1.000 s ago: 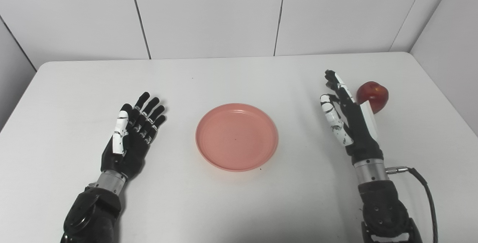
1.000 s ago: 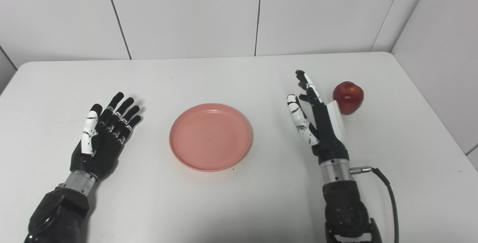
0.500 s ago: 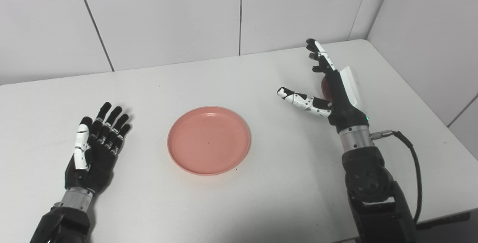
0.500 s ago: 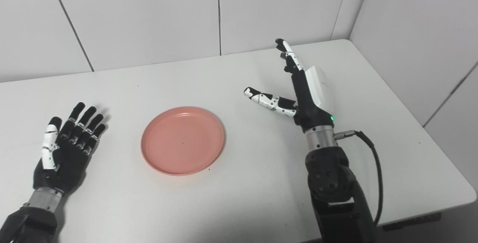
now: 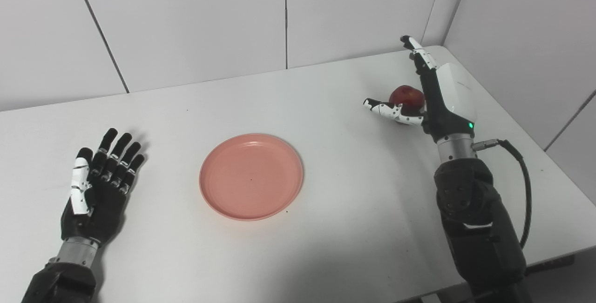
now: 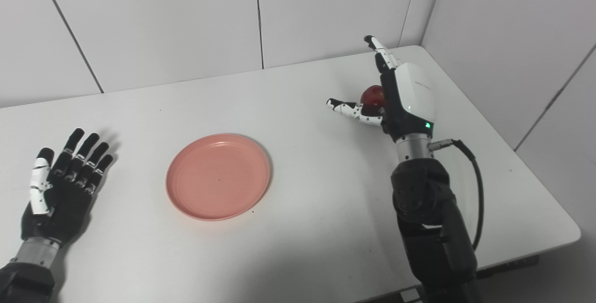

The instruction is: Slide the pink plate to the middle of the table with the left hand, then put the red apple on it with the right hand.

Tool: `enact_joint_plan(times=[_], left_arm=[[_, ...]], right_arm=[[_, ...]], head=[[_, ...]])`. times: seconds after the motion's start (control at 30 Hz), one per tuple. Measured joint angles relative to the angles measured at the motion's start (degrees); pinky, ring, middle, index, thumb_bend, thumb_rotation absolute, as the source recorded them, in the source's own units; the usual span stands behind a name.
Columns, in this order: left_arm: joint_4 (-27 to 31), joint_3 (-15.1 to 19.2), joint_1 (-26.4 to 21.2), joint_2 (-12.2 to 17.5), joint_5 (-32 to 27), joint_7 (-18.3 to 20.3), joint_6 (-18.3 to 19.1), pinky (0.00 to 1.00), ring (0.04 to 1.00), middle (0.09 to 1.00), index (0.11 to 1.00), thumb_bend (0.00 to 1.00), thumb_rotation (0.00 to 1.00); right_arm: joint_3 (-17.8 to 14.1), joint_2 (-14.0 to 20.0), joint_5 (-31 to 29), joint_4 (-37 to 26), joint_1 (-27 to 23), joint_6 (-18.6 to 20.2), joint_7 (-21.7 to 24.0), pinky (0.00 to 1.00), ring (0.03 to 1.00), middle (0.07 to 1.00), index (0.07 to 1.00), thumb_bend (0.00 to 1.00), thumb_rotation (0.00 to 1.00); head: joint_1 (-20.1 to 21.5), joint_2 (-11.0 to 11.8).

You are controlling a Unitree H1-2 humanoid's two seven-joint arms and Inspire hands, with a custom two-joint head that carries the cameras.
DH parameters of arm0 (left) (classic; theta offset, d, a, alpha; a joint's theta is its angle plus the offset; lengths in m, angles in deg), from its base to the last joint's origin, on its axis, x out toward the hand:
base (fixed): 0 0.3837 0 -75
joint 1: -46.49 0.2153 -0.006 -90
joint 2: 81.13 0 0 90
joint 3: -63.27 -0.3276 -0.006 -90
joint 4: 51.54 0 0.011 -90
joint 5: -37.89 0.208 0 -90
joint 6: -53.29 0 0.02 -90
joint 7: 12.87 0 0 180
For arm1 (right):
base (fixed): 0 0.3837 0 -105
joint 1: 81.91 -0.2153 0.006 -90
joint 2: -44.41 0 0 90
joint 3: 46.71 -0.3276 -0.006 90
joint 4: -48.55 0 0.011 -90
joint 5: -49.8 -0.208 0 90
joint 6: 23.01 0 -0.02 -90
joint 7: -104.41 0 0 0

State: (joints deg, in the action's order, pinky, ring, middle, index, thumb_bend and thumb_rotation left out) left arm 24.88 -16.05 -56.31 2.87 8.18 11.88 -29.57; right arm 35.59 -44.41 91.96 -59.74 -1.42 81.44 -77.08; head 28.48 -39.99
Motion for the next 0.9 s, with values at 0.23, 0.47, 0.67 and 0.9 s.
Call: enact_joint_plan(times=[0.23, 0.47, 0.67, 0.9], left_arm=[[0.0, 0.0, 0.0, 0.0, 0.1, 0.0, -0.6, 1.00, 0.973, 0.975, 0.957, 0.37, 1.00], [0.1, 0.3, 0.0, 0.0, 0.0, -0.6, -0.9, 1.00, 0.966, 0.965, 0.946, 0.37, 1.00], [0.1, 0.2, 0.0, 0.0, 0.0, -0.6, -1.0, 1.00, 0.963, 0.966, 0.947, 0.38, 1.00], [0.5, 0.2, 0.1, 0.0, 0.1, -0.8, -1.0, 0.99, 0.954, 0.960, 0.941, 0.37, 1.00]], right_arm=[[0.1, 3.1, 4.0, 2.4, -1.7, 5.0, 1.9, 0.68, 0.813, 0.880, 0.892, 0.95, 0.45], [0.3, 4.9, 4.4, 5.4, -1.9, 7.6, 3.1, 0.66, 0.803, 0.869, 0.879, 0.98, 0.44], [0.7, 7.6, 4.2, 9.3, -2.7, 8.5, 3.5, 0.67, 0.799, 0.860, 0.869, 1.00, 0.47], [2.0, 9.4, 4.2, 11.7, -3.5, 9.8, 5.6, 0.67, 0.796, 0.847, 0.861, 1.00, 0.51]], head=[[0.3, 0.2], [0.3, 0.2], [0.4, 0.2], [0.2, 0.2]])
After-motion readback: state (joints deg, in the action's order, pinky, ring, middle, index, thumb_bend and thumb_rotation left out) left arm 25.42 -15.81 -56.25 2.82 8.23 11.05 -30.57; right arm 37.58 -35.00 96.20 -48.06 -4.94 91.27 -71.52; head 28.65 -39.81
